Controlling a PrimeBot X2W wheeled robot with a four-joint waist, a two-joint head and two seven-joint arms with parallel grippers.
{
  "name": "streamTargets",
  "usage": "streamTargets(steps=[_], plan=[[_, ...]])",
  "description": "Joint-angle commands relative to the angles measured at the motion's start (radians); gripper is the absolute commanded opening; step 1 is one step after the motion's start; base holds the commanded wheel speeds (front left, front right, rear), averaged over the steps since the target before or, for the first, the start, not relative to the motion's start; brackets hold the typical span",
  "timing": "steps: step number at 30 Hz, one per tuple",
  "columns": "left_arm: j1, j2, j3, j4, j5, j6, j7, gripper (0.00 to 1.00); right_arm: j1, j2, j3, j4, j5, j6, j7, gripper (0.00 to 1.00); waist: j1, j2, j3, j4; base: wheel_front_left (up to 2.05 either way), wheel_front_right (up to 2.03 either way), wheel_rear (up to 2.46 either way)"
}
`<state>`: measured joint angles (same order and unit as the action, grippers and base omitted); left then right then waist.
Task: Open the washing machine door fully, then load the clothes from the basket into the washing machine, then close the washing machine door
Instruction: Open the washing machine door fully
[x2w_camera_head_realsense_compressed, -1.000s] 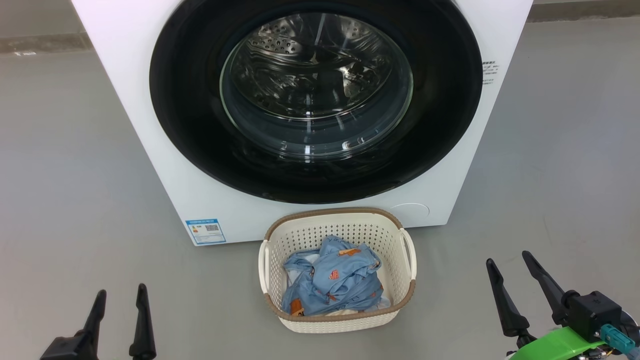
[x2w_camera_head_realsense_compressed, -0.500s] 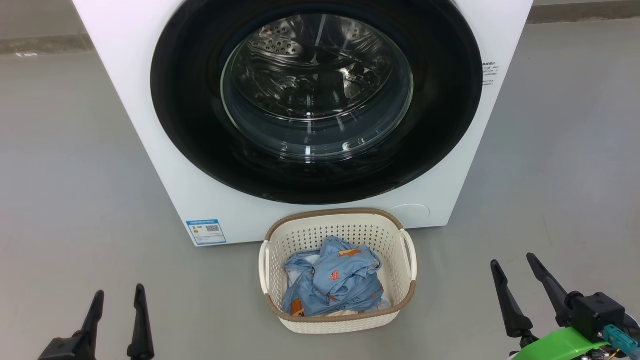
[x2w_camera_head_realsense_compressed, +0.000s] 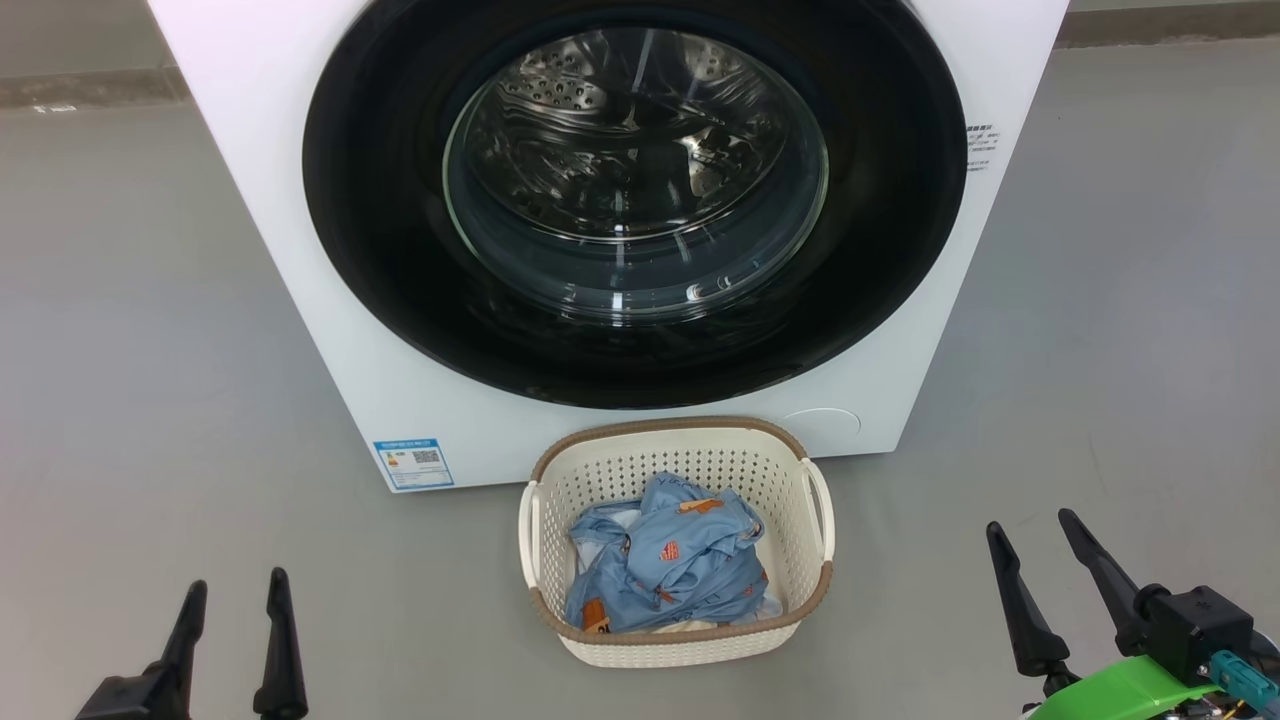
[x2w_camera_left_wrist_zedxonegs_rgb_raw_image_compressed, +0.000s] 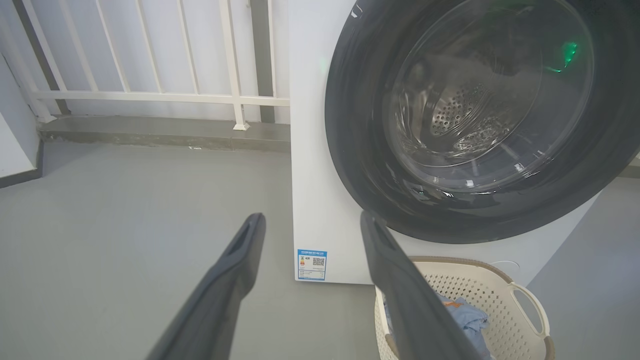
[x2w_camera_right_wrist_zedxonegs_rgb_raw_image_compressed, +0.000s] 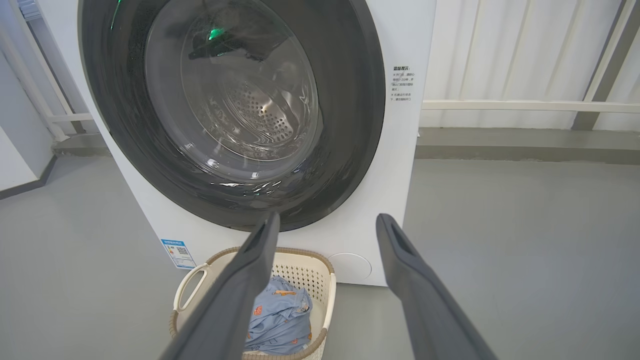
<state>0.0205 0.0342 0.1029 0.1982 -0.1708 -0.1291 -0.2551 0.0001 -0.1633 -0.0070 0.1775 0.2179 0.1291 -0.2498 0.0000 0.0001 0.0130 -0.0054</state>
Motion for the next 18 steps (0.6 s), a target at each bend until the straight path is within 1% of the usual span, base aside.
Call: streamTargets(steps=[1,5,9,13,18], plan=[[-0.019,0.016,0.031,-0.030,0.011,-0.002,-0.007,1.00,-0.016,-0.014,0.024,-0.022,-0.013,0.002,-0.012,1.00,0.0000,-0.0001,0.000,0.000,0.15,0.15,-0.31],[-0.020,0.016,0.026,-0.041,0.015,-0.002,-0.007,1.00,-0.015,-0.014,0.025,-0.022,-0.012,0.002,-0.012,1.00,0.0000,-0.0001,0.000,0.000,0.35,0.35,-0.70],[-0.019,0.016,0.025,-0.045,0.012,-0.002,-0.007,1.00,-0.016,-0.013,0.028,-0.021,-0.010,0.002,-0.012,1.00,0.0000,-0.0001,0.001,-0.002,0.66,0.66,-1.33],[-0.019,0.016,0.027,-0.047,0.010,-0.002,-0.007,1.00,-0.016,-0.011,0.028,-0.021,-0.010,0.002,-0.012,1.00,0.0000,-0.0001,0.001,-0.004,0.94,0.94,-1.88],[-0.017,0.016,0.029,-0.047,0.008,-0.002,-0.007,1.00,-0.014,-0.009,0.027,-0.021,-0.010,0.002,-0.012,1.00,0.0000,-0.0001,0.002,-0.005,1.19,1.19,-2.38]])
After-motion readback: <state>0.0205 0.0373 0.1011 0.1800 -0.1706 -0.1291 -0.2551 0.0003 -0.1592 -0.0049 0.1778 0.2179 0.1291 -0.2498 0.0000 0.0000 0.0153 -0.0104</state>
